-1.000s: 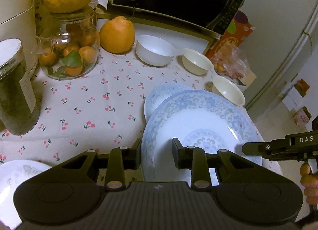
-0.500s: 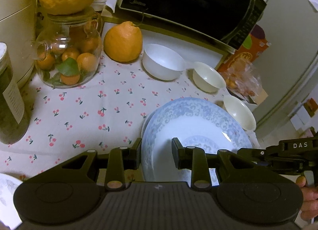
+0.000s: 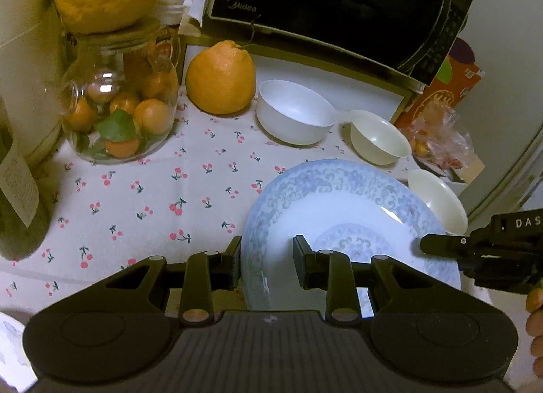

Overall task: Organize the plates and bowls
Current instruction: 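Carry the large blue-patterned plate with both tools and lower it onto the other blue plate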

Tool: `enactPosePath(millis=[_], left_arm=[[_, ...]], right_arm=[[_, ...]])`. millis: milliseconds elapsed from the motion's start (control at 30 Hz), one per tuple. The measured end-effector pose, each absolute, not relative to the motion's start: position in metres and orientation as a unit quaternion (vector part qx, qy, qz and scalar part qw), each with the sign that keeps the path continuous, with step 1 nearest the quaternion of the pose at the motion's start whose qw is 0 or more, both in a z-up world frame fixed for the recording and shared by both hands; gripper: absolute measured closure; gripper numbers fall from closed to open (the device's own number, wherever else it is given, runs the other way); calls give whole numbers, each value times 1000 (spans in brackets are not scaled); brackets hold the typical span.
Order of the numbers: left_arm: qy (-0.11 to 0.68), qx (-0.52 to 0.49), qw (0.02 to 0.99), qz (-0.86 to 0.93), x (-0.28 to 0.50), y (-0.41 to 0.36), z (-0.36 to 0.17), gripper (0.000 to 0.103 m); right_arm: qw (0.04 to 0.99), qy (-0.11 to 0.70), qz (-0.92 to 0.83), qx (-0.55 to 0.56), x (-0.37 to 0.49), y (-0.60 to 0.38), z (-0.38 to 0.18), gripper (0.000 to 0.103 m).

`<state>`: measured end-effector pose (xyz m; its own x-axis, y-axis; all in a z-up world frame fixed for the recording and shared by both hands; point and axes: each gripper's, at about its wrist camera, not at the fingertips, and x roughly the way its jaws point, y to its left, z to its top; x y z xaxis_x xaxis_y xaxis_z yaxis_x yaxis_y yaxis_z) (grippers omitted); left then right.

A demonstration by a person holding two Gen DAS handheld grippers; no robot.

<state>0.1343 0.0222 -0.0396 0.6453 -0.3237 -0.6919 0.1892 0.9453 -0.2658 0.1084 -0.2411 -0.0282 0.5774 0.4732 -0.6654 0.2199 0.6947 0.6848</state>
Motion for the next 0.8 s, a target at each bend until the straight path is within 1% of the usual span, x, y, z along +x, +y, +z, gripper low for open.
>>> enactPosePath(millis=[433, 800], left_arm=[[394, -38, 909, -129, 134, 12, -46, 76], [387, -1, 914, -123, 134, -2, -50, 76]], right_arm=[[816, 460, 59, 346, 112, -233, -36, 93], [833, 450, 44, 318, 115, -232, -36, 94]])
